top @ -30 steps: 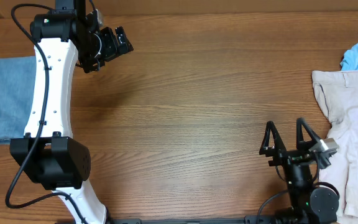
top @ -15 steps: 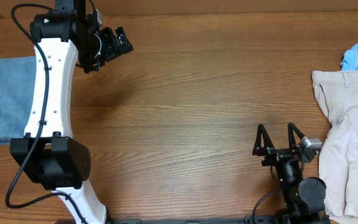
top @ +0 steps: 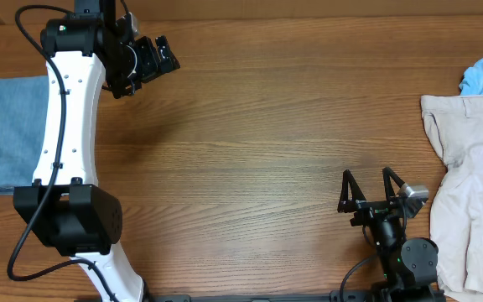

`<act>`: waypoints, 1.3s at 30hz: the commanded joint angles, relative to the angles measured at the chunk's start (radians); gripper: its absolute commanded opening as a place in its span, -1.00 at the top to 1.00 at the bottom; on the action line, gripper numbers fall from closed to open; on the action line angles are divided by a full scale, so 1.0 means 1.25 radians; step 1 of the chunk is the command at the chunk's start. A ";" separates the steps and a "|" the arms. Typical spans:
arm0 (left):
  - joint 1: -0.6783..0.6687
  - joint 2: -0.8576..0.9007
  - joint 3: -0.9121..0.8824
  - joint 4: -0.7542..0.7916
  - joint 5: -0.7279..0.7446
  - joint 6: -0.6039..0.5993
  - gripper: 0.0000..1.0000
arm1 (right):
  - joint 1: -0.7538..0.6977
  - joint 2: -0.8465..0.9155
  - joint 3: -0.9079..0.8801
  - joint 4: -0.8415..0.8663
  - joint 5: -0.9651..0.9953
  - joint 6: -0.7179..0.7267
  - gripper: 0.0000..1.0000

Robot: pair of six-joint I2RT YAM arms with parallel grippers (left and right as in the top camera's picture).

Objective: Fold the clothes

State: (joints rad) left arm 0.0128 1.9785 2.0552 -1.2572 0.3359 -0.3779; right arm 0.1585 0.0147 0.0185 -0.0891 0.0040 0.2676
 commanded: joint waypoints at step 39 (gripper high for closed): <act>-0.047 -1.133 -0.765 -0.121 0.001 0.009 -1.00 | 0.002 -0.009 -0.009 0.005 -0.004 -0.005 -1.00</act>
State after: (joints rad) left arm -0.0483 0.6167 1.1862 -1.3785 0.3294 -0.3779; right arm 0.1589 0.0147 0.0185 -0.0898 0.0036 0.2657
